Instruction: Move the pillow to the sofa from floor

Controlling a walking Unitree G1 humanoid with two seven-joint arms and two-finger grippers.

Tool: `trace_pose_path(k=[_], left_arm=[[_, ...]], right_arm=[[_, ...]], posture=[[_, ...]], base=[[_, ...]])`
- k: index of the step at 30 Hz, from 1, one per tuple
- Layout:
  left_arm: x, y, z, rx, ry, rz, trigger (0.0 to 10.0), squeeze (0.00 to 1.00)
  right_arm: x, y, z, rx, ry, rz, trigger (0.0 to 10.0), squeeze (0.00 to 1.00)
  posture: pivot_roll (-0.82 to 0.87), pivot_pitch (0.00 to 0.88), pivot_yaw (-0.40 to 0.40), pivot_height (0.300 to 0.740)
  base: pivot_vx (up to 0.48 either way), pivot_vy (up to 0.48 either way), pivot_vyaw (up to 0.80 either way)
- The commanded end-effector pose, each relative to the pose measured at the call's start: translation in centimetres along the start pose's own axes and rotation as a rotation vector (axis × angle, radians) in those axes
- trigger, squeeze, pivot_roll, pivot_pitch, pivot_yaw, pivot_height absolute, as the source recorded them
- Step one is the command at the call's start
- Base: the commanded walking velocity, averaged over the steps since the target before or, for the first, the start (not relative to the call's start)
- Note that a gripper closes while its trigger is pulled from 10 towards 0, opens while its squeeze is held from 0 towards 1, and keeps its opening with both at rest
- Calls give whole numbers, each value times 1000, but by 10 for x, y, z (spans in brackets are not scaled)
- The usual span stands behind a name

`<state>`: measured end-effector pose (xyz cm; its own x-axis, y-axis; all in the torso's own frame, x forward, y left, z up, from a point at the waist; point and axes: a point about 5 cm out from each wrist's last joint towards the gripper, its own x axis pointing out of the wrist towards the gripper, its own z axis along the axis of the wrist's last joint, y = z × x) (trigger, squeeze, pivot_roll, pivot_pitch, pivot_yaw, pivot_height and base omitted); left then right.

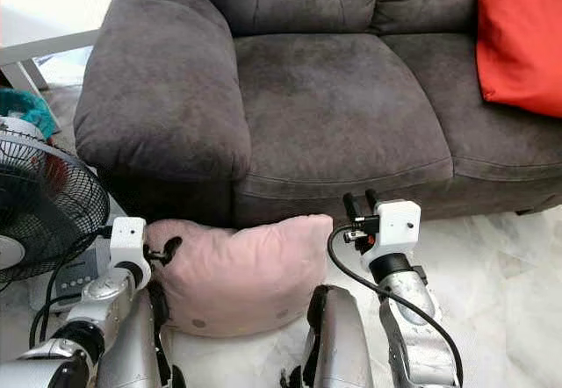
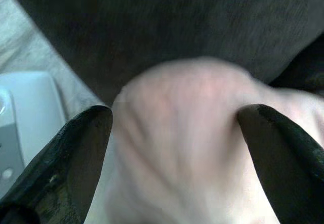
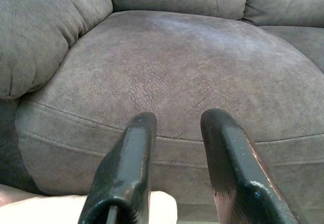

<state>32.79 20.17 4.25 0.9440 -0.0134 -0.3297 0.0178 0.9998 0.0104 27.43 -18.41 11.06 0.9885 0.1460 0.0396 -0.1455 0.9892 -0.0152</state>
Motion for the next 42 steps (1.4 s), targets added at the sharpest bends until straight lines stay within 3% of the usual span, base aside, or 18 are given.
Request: trace_pose_path(k=[1,23,24,25,26,27,42], left_arm=[[-1,1,-7,-15,37,-4,10000,0],[-3,14,-15,-50,122,76,9843,0],[-3,13,-15,-52,121,80,3804,0],[-2,12,-14,-52,118,83,706,0],[-2,12,-14,-52,118,83,706,0],[-2,11,-14,-53,115,83,0,0],[-2,7,-14,-61,102,87,0,0]], right_arm=[[-5,-7,4,-9,-3,-11,10000,0],[-10,-25,20,-76,11,21,10000,0],[-10,-26,21,-79,12,22,10000,0],[-10,-27,22,-81,12,23,10000,0],[-10,-27,22,-81,12,23,10000,0],[-10,-27,22,-84,14,26,10000,0],[-6,-27,26,-89,15,38,10000,0]], posture=[[77,163,-149,446],[-1,194,-223,446],[-3,195,-226,446],[-5,196,-230,446],[-5,196,-230,446],[-6,196,-234,446],[-6,192,-241,446]], base=[[0,0,0],[0,0,0],[0,0,0],[0,0,0],[0,0,0],[0,0,0],[0,0,0]])
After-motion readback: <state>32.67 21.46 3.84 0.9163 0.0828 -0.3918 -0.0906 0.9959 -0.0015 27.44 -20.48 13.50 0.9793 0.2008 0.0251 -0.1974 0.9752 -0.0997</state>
